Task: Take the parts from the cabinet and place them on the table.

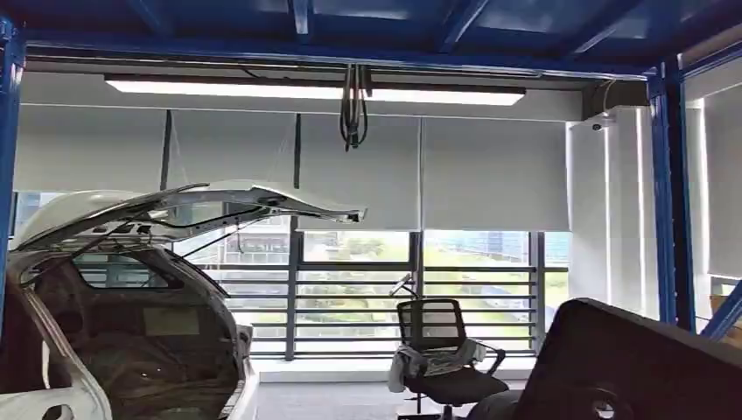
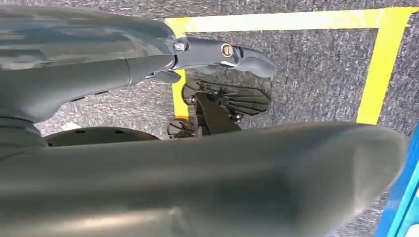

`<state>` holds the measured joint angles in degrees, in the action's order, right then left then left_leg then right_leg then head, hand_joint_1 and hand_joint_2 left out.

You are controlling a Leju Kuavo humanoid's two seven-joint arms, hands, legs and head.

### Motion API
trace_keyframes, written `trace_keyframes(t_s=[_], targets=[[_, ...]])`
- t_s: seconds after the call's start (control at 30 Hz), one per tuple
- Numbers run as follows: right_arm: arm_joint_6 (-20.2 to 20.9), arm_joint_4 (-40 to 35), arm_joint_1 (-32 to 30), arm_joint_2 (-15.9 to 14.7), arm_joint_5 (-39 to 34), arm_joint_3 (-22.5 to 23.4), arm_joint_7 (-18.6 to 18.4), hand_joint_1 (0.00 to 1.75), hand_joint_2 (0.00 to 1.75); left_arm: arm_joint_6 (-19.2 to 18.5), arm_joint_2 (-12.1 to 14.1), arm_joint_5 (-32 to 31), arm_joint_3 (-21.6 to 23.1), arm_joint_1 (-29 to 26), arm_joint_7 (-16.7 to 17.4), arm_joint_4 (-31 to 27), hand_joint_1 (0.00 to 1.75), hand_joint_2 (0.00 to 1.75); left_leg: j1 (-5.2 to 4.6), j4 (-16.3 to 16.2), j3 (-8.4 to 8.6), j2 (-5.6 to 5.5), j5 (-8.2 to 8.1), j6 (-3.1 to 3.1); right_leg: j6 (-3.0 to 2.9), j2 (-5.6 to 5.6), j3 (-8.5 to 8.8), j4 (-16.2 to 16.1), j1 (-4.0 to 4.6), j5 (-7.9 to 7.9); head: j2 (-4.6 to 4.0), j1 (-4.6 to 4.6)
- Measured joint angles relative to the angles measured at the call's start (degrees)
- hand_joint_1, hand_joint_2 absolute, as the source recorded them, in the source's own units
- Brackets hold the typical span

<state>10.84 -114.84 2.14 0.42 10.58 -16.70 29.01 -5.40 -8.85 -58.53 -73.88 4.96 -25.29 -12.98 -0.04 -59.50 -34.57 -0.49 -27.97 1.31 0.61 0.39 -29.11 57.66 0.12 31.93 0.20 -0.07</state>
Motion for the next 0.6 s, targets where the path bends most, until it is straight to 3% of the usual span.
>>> trace_keyframes(t_s=[0.4,0.57,0.6], targets=[[1.73,-0.02,-0.07,0.00,-3.04,-0.52,0.52,1.75,1.75,-0.04,0.33,-0.46,0.00,0.02,-0.17,0.00,0.00,1.75,-0.30,-0.10,-0.02,-0.01,-0.09,0.13,0.08,-0.01,-0.03,-0.07,-0.27,-0.03,0.00,0.00],[2.30,-0.02,-0.09,0.72,-5.32,-0.46,0.35,1.75,1.75,0.20,0.39,-0.46,0.00,0.02,-0.15,0.00,0.00,1.75,-0.63,0.04,-0.01,-0.01,-0.14,0.48,0.61,0.02,0.00,-0.29,-0.64,-0.09,0.00,0.00],[2.38,-0.09,-0.19,0.83,-5.45,-0.44,0.30,1.75,1.75,0.26,0.39,-0.46,0.00,0.03,-0.13,0.00,0.00,1.75,0.05,0.78,0.41,0.09,0.21,0.86,0.81,0.05,0.13,-0.03,-0.48,0.35,0.00,0.00]])
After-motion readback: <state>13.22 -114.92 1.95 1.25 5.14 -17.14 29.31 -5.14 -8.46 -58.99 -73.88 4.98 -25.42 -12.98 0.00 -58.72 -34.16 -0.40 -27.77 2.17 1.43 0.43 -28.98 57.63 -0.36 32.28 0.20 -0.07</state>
